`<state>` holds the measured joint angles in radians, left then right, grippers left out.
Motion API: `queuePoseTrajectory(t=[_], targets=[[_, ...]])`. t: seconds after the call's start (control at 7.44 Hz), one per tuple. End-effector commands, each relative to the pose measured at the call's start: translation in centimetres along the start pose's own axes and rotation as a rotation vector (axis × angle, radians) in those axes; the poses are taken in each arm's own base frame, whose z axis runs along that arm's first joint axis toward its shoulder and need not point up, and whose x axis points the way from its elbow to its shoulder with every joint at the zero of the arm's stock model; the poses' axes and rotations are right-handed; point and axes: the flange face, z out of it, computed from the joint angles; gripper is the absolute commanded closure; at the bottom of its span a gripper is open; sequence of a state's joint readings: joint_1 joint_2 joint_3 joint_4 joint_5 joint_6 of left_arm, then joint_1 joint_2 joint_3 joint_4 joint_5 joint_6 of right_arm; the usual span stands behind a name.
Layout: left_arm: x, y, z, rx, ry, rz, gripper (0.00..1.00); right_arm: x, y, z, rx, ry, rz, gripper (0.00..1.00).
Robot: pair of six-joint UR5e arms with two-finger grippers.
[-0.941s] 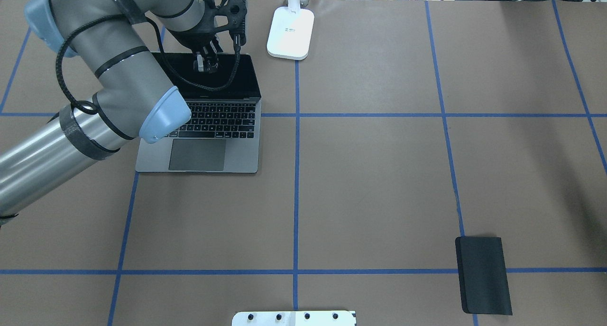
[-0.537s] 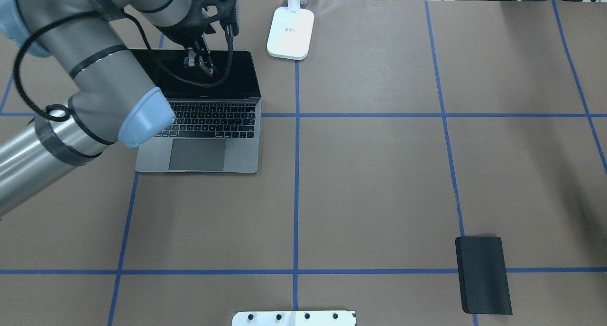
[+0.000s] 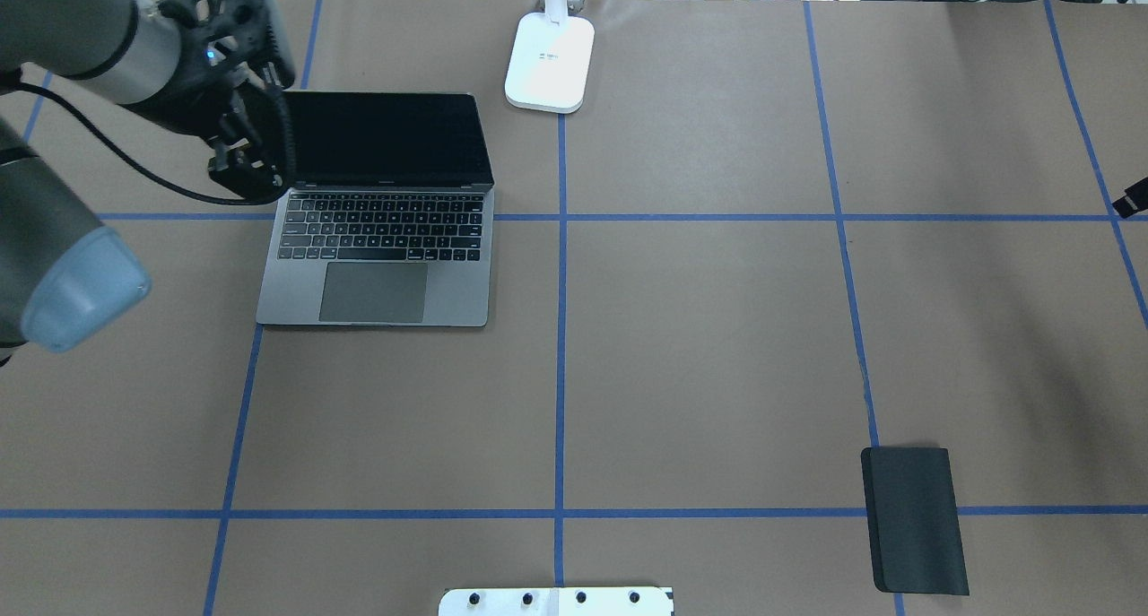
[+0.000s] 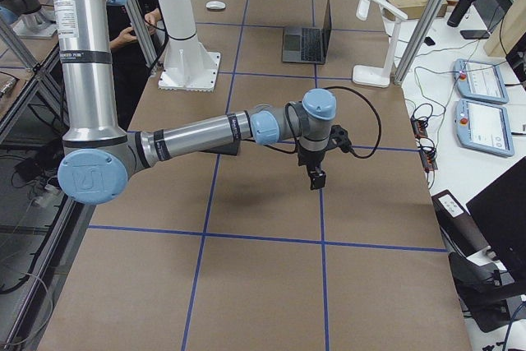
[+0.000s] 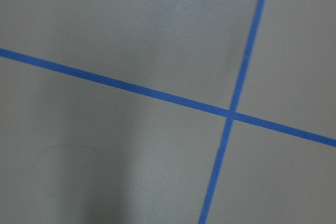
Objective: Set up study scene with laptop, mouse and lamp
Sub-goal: 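Open the left gripper and pull the left arm back from the laptop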
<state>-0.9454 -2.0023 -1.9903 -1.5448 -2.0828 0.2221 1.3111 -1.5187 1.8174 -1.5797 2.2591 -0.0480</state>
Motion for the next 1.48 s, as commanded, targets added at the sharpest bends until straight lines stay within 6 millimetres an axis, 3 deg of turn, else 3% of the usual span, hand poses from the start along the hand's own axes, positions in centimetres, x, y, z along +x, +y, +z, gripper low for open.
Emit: queuePoseTrajectory(t=[0.0, 0.13, 0.27, 0.4, 0.54, 0.67, 0.94, 1.07, 1.34], targets=[[-2.1, 7.5, 0.6, -0.069, 0.06, -0.246, 0.0, -4.5, -0.6, -2.7, 0.05, -0.077, -0.031, 0.0], [-3.6, 12.1, 0.4, -0.102, 0.083, -0.382, 0.0, -6.3, 1.0, -4.1, 0.061, -0.137, 0.027, 0.0], [-5.2, 16.4, 0.1, -0.138, 0.068, -0.53, 0.0, -7.8, 4.8, -5.1, 0.054, -0.144, 0.101, 0.0], [-6.1, 20.6, -0.2, -0.171, 0.043, -0.659, 0.0, -7.9, 8.3, -5.0, 0.028, -0.155, 0.131, 0.0], [-6.9, 25.2, -0.7, -0.202, 0.021, -0.738, 0.0, -9.6, 10.7, -4.4, -0.007, -0.216, 0.113, 0.0], [-6.4, 29.3, -0.1, -0.254, 0.018, -0.822, 0.0, -12.2, 12.2, -3.1, -0.062, -0.245, 0.133, 0.01], [-5.1, 32.9, 0.5, -0.285, 0.016, -0.892, 0.0, -15.0, 13.1, -0.9, -0.089, -0.22, 0.317, 0.09], [-5.1, 34.2, 1.2, -0.273, 0.012, -0.897, 0.0, -15.9, 13.1, 0.1, -0.09, -0.242, 0.388, 0.08], [-5.9, 36.0, 3.1, -0.245, 0.009, -0.88, 0.0, -16.5, 13.9, 6.4, -0.073, -0.349, 0.43, 0.08]])
